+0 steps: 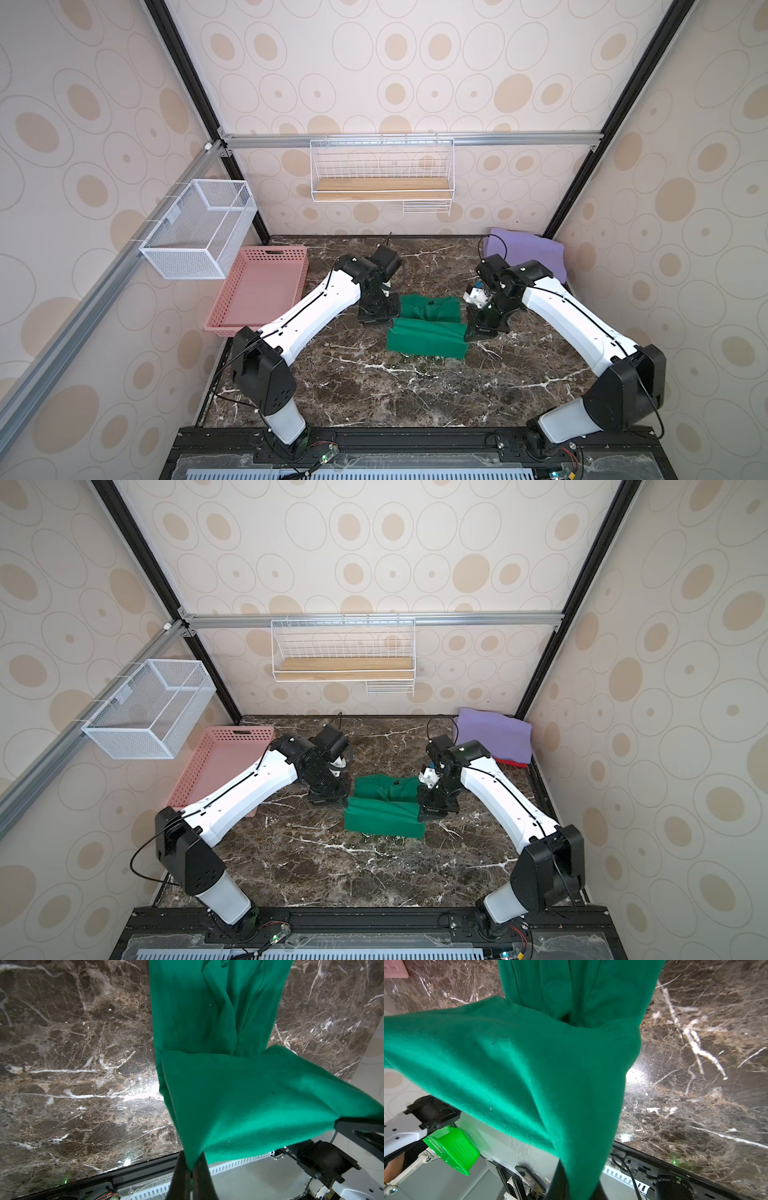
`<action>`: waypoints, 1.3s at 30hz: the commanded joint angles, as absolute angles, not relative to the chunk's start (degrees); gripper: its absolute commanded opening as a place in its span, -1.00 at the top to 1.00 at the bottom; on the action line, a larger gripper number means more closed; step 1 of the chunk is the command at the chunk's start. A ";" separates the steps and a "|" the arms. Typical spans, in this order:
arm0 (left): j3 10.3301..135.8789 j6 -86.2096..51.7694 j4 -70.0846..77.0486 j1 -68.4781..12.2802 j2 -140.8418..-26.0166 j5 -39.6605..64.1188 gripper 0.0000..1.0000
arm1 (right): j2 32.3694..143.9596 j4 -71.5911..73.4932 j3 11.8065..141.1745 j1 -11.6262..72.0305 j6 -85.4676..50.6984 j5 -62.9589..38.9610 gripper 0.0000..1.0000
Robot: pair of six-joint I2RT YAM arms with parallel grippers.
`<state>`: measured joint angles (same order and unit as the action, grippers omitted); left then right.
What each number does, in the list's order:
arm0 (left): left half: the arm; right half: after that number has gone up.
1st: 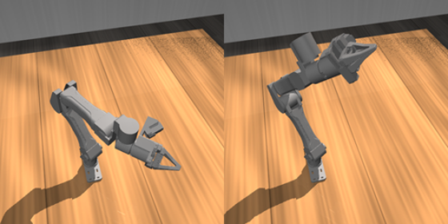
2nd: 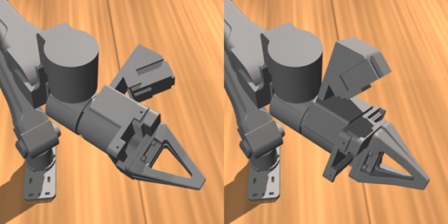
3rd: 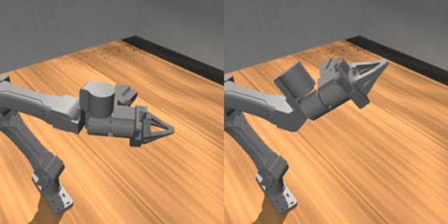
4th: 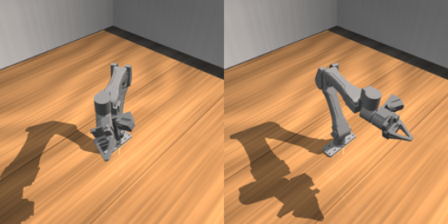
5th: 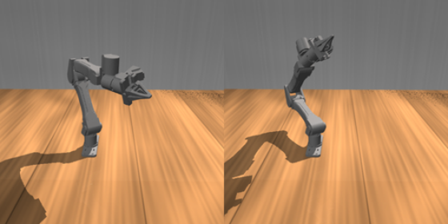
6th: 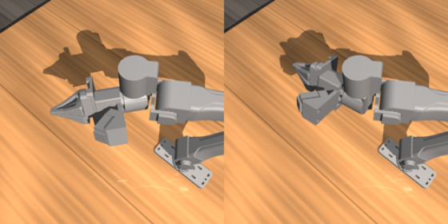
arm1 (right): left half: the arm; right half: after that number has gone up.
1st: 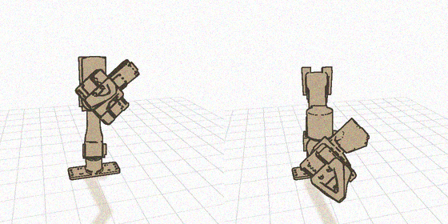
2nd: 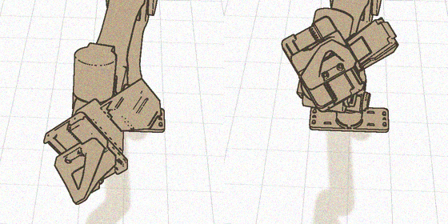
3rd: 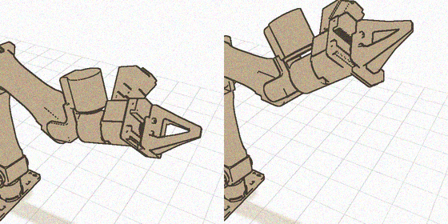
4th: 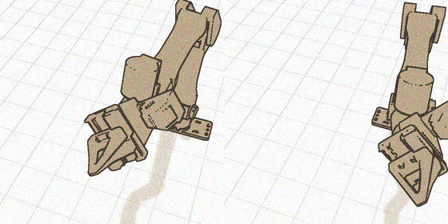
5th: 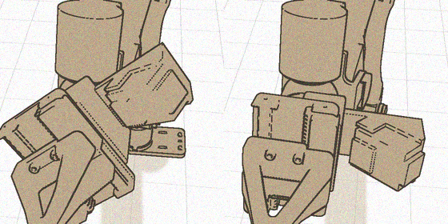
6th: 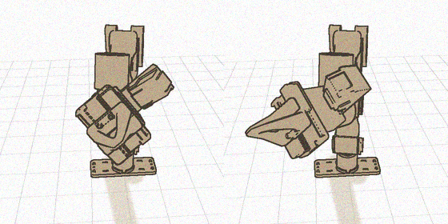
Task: Fold and stack t-shirts
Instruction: Fold the T-shirt.
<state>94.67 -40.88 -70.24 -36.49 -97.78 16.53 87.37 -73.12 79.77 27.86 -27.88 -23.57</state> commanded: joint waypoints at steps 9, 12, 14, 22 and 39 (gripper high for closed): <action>104.40 -35.42 -71.86 -29.31 -110.03 19.93 1.00 | 97.36 -73.10 85.96 22.66 -23.75 -25.68 0.77; 108.85 -34.86 -70.82 -27.95 -115.49 20.92 1.00 | 100.40 -71.58 86.47 21.77 -23.24 -26.94 0.77; 111.99 -34.96 -69.93 -27.53 -119.83 22.84 0.99 | 102.85 -70.53 87.16 21.50 -22.88 -27.00 0.76; 121.68 -35.82 -66.66 -27.31 -135.64 27.65 0.52 | 118.69 -64.83 95.86 19.17 -21.46 -27.32 0.28; 111.01 -28.96 -71.63 -26.19 -124.72 18.92 0.40 | 126.49 -66.05 107.76 17.25 -20.65 -27.51 0.15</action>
<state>112.29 -31.57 -68.77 -26.50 -127.07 21.34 128.07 -65.19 106.39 17.39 -20.58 -27.14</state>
